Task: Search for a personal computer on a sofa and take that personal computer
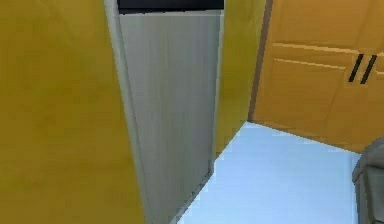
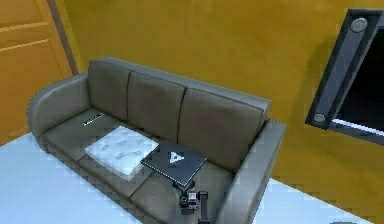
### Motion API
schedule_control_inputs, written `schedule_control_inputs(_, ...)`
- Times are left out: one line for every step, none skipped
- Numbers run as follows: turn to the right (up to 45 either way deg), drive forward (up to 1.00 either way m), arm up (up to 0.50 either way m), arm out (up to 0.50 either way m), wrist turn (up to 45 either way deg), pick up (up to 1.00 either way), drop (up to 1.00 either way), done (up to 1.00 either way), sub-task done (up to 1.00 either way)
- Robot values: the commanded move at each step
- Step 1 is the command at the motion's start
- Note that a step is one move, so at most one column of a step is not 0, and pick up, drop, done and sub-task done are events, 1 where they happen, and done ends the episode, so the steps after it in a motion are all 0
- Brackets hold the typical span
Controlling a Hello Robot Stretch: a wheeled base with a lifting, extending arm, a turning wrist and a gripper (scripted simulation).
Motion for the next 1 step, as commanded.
schedule_control_inputs(0.0, 0.00, 0.00, 0.00, 0.0, 0.00, 0.00, 1.00, 0.00)
